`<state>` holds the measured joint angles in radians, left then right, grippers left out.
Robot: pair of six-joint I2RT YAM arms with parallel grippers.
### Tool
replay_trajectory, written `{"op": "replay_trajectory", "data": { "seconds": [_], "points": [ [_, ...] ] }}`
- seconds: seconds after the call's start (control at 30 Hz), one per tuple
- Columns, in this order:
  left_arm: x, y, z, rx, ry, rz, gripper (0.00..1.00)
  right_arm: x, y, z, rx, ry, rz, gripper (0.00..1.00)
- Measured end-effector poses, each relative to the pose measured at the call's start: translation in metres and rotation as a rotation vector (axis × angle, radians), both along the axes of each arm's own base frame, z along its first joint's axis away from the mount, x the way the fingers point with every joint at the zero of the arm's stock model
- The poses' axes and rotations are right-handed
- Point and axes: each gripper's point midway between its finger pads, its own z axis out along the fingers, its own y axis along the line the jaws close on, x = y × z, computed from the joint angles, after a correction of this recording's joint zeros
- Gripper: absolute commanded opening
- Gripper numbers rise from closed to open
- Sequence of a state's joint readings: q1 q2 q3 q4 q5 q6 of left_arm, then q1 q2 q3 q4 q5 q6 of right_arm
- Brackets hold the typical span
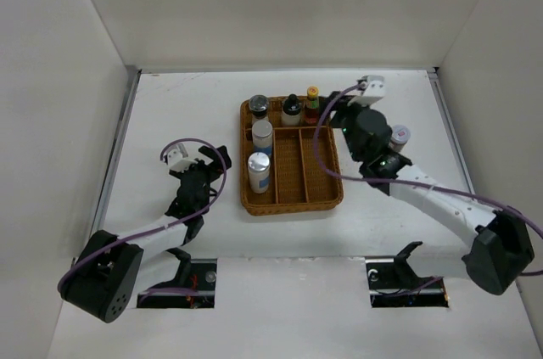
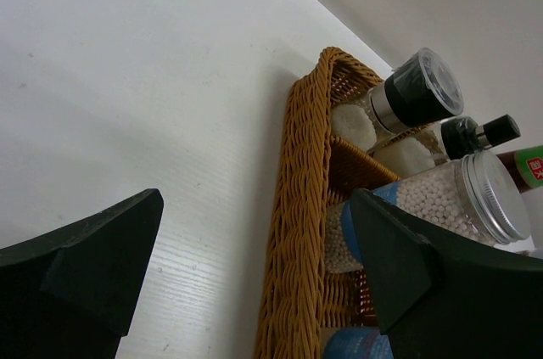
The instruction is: Organize the condiment bottles
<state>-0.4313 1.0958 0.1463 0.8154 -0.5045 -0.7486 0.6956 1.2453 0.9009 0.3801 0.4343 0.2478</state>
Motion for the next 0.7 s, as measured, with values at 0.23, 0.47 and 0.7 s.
{"op": "replay_trajectory", "data": {
  "seconds": [0.23, 0.47, 0.7],
  "points": [
    [-0.001, -0.003, 0.000, 0.000, 0.000, -0.008, 0.94, 0.066, -0.128, -0.110, -0.164, 0.269, -0.413, 0.93],
    [-0.001, -0.003, 0.000, 0.000, 0.000, -0.008, 0.94, 0.068, -0.169, -0.169, -0.264, 0.459, -0.494, 1.00],
    [-0.001, -0.004, 0.000, 0.000, 0.000, -0.013, 0.94, 0.080, -0.157, -0.180, -0.215, 0.488, -0.442, 0.98]
  ]
}}
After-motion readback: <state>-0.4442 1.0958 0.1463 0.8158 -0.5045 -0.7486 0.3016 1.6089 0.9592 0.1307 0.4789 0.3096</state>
